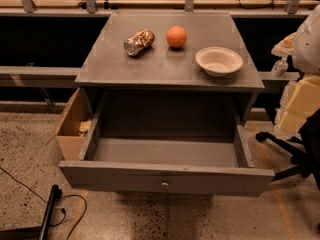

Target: Close top drawer

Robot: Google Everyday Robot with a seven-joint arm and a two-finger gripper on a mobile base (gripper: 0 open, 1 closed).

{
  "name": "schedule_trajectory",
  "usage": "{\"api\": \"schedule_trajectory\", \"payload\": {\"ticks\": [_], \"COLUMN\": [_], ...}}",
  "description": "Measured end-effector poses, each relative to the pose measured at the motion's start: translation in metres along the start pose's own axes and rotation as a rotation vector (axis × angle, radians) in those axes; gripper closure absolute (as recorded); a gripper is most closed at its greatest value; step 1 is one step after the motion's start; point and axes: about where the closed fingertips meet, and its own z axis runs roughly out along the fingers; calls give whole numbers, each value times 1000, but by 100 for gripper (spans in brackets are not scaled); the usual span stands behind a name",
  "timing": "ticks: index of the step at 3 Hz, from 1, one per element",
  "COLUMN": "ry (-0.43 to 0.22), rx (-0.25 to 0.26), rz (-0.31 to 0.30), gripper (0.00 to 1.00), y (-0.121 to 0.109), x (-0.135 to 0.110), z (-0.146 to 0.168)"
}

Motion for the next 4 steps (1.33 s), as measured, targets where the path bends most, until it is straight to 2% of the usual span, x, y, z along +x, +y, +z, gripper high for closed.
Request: {"api": "schedule_trajectory", "payload": {"ticks": [1, 2, 4], "ry": [0, -11, -79], "rx": [0, 13, -25], "rz": [0, 5, 28], "gripper": [0, 17, 62], "y": [0, 1, 18], "x": [0, 0, 0], "z": [0, 3, 55]}}
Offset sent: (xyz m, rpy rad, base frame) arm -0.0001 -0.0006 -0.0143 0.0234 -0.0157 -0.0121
